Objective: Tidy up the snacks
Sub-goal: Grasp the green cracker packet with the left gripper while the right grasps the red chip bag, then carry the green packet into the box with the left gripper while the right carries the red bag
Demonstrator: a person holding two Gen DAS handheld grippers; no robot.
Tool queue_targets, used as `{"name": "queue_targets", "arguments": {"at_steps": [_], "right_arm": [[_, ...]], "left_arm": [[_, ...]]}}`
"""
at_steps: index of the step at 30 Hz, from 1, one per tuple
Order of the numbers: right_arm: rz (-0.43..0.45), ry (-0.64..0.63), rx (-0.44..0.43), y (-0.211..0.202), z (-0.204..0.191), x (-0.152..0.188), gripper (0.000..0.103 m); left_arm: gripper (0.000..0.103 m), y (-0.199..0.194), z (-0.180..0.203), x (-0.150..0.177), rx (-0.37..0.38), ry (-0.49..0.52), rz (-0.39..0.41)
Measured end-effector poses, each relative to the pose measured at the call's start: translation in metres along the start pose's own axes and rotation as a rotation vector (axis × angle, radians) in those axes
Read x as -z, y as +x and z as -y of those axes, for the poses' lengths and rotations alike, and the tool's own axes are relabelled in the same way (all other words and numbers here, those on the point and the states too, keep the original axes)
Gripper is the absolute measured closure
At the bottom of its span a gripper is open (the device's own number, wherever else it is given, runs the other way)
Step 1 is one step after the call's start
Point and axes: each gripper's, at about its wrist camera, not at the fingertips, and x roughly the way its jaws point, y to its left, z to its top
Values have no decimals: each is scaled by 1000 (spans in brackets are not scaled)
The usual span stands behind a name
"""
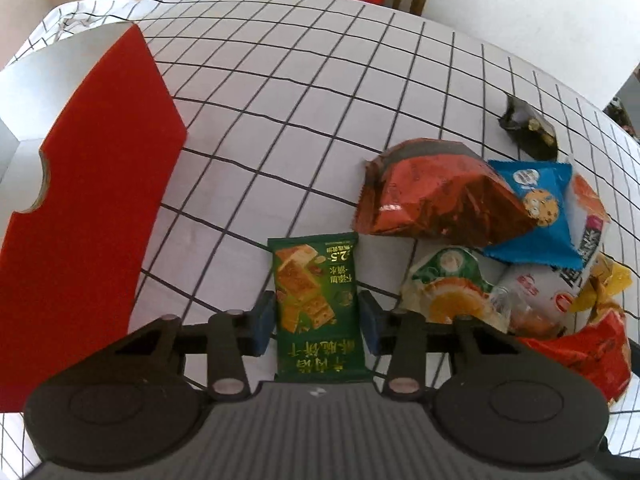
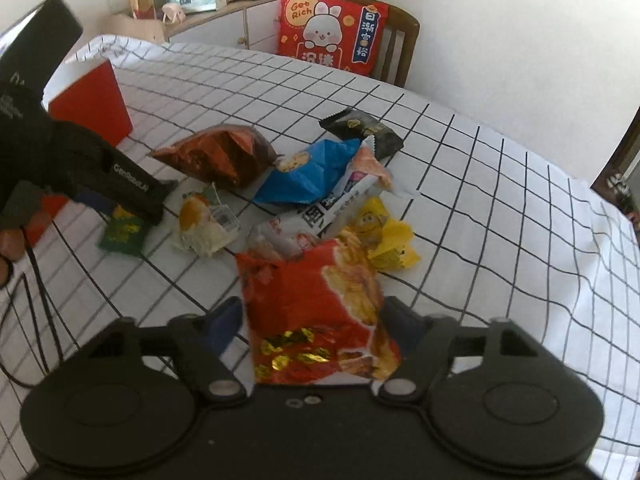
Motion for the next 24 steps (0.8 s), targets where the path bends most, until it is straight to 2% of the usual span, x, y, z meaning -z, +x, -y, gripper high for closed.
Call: {"name": "queue_targets", "arguments": {"at_steps": [6, 11, 20, 24], "right_arm": [[0, 19, -3, -7, -4, 5, 39], [2, 71, -19, -17, -7, 10, 39], [40, 123, -35, -55, -21, 16, 41], [64, 148, -48, -71, -27, 14, 41]], "left_arm": [[61, -2, -10, 4, 28, -10, -3], [61, -9, -19, 12, 52, -21, -12], [61, -46, -38, 27, 114, -38, 14], [61, -67, -44, 34, 120, -15, 45]]}}
